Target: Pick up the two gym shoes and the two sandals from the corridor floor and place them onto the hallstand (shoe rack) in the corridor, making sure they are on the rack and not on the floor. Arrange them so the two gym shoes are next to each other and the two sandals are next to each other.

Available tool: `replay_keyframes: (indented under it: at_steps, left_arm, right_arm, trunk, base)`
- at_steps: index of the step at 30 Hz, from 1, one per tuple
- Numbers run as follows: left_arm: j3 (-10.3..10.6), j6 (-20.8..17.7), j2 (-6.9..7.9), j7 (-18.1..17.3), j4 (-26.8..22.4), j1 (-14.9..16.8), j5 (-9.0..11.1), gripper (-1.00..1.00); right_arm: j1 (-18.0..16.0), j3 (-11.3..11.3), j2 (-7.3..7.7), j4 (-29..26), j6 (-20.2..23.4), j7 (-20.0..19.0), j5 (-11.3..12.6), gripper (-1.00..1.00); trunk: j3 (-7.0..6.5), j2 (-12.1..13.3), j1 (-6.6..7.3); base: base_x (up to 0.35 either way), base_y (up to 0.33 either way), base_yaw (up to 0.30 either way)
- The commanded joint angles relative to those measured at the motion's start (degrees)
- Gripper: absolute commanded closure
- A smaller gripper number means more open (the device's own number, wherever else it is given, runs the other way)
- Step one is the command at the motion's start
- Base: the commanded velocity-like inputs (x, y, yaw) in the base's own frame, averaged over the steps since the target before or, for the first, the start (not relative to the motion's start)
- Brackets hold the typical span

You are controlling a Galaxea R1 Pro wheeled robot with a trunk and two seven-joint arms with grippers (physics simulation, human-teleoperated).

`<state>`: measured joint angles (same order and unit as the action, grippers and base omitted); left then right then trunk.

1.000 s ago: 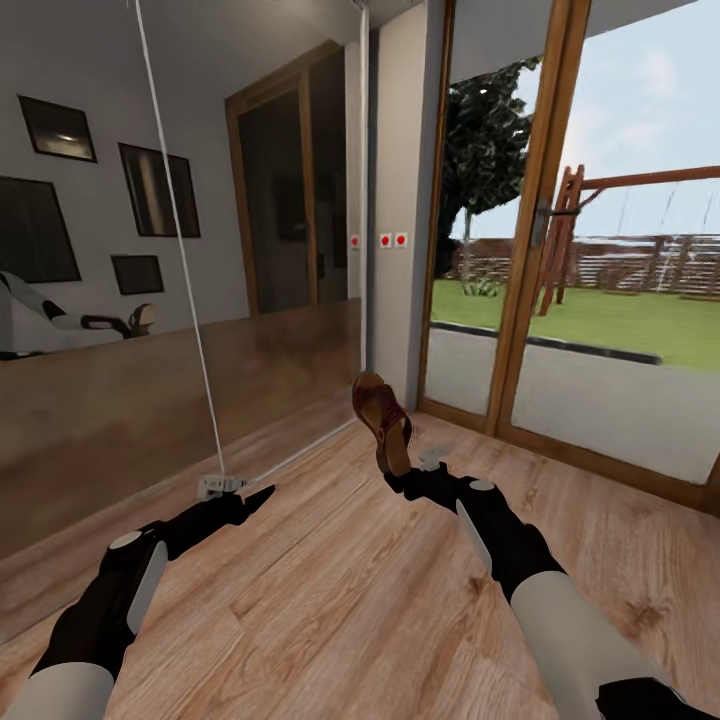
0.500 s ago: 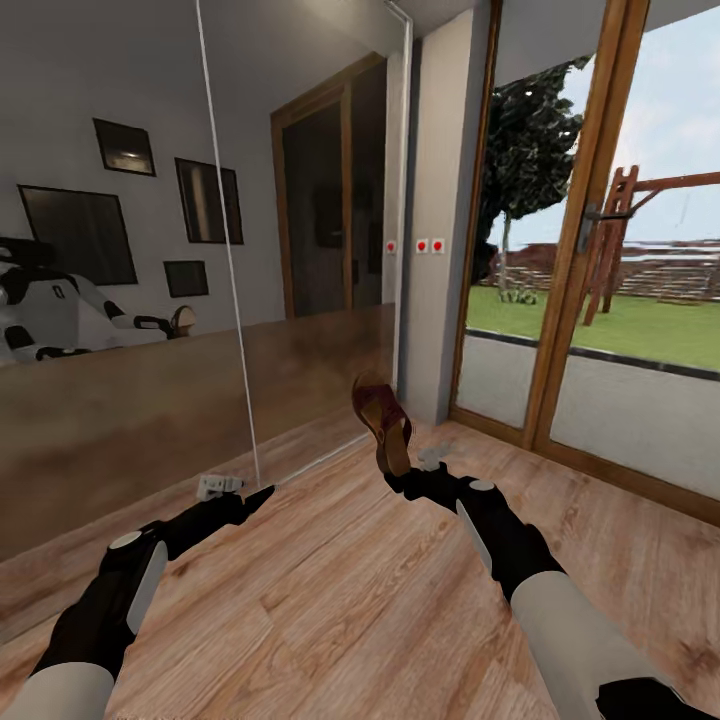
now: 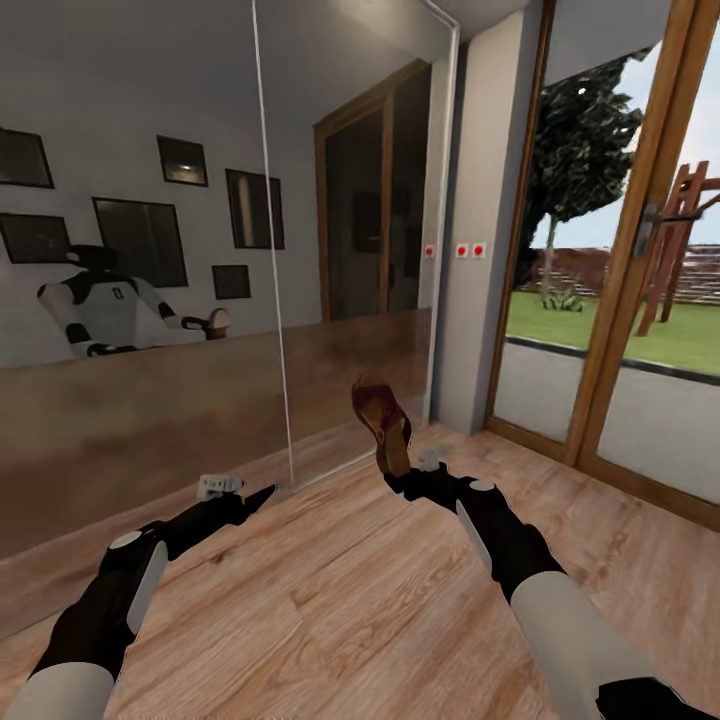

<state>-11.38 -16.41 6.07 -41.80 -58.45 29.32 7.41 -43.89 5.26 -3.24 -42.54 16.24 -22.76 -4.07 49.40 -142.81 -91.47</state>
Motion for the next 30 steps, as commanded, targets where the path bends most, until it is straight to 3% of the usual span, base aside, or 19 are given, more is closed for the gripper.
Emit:
replay_keyframes:
  at_steps: [1,30]
  left_arm:
    - [-0.1,-0.6,0.00,-0.2,0.0,0.0,0.5,-1.00]
    - [0.0,-0.6,-0.06,-0.1,0.0,0.0,0.5,-1.00]
  right_arm:
    - [0.0,-0.1,-0.02,-0.1,0.3,-0.3,-0.3,1.00]
    - [0.0,0.0,-0.04,-0.1,0.3,-0.3,-0.3,1.00]
  trunk:
    - [0.06,0.0,0.01]
    - [0.04,0.0,0.01]
  base:
    - [0.000,0.000,0.285]
    - [0.000,0.000,0.291]
